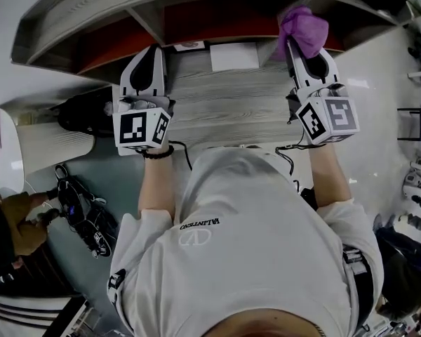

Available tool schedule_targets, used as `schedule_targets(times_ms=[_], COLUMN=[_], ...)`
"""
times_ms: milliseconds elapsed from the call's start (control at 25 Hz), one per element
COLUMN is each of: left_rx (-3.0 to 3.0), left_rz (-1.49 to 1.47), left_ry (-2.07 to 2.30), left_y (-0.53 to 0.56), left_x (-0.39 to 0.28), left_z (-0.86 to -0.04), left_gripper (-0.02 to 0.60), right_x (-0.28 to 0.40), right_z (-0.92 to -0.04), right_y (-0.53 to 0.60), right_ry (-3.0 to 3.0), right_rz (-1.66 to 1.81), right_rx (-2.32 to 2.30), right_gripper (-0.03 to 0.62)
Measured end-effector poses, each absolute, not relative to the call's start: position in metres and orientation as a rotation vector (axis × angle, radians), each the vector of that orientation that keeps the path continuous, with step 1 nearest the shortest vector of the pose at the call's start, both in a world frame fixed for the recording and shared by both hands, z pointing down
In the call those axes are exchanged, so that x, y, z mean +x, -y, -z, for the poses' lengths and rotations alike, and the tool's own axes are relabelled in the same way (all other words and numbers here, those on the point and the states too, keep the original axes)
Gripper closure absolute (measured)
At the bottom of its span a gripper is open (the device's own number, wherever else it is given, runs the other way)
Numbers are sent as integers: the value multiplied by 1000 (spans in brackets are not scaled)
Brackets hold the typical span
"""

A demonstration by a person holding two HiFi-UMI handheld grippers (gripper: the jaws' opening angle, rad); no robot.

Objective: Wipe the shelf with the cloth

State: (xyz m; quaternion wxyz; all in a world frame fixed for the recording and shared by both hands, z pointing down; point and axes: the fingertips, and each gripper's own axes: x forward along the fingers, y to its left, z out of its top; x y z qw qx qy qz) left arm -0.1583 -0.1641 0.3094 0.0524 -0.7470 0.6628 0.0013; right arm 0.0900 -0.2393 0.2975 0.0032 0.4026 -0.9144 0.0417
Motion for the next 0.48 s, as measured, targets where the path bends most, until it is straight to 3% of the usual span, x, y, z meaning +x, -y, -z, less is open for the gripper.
schedule_targets(times_ms=[480], left_rx=[-2202], left_rz=[-31], left_ry=[-2057], left_y=[152], left_x=[-175], left_z=[-302], left_gripper=[583], right_x=[165], right_z=[-291], right_y=[245], right_ry=[2796], right_rz=[-111], right_rx=[1472], right_gripper=[514])
